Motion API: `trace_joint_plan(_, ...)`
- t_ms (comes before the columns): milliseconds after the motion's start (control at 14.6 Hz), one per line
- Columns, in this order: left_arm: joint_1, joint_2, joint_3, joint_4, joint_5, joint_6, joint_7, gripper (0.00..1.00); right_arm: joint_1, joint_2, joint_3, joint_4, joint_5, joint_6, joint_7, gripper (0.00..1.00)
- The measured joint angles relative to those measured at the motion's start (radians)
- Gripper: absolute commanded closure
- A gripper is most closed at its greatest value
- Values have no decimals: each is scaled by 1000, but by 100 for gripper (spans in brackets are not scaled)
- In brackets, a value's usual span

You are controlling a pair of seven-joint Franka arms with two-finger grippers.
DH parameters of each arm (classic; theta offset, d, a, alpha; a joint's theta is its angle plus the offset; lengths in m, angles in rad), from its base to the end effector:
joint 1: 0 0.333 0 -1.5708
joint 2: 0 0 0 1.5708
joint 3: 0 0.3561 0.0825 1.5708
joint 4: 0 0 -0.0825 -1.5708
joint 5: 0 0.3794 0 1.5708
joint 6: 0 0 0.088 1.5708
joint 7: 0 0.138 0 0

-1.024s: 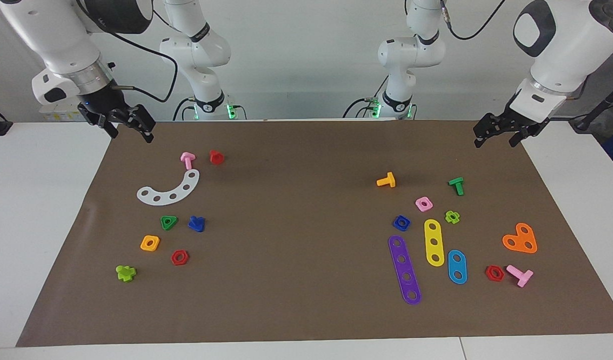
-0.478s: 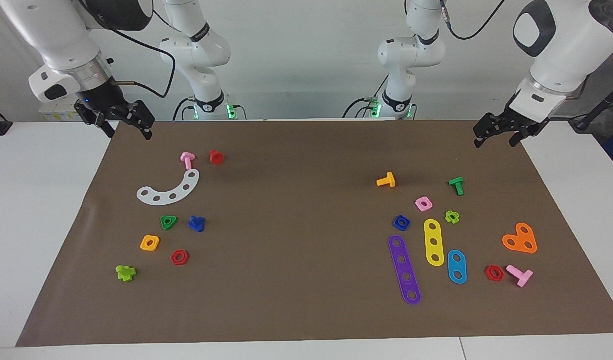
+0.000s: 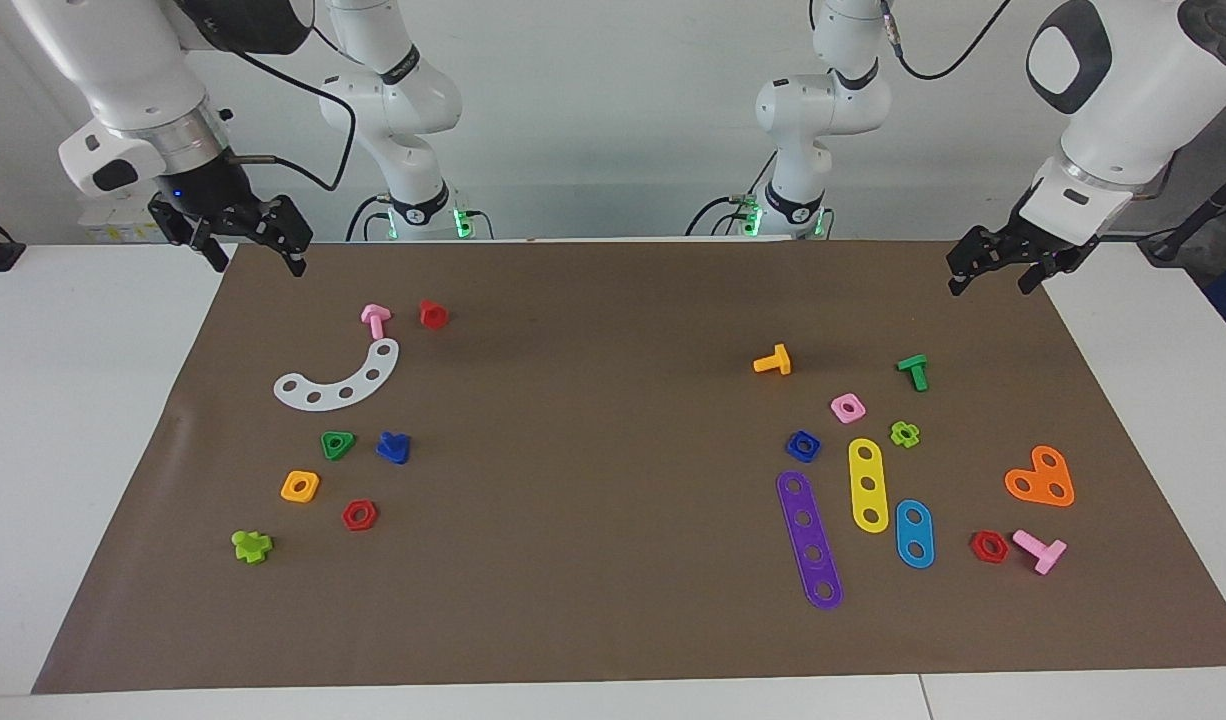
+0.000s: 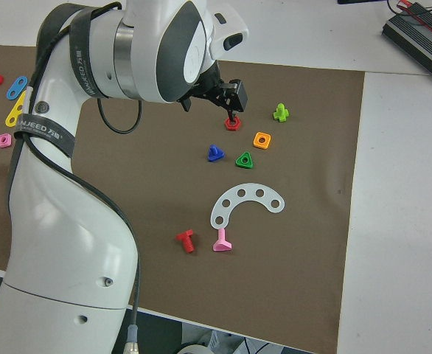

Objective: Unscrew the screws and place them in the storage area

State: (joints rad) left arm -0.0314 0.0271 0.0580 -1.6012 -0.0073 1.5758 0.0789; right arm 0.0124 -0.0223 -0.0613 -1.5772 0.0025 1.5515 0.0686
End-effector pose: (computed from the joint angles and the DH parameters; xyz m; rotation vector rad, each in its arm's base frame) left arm 0.5561 0.0134 0.6049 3.1310 -0.0815 -0.0816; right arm 0.5395 -0.0265 0.6411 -3.1323 0.1841 0.0055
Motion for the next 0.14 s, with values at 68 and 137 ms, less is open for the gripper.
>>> trace_joint_plan(68,0,0,0,0,0,0,0,0,0,0,0,0,0,0,0,0)
trace_joint_plan(137,0,0,-1,0,0,0,0,0,0,0,0,0,0,0,0,0)
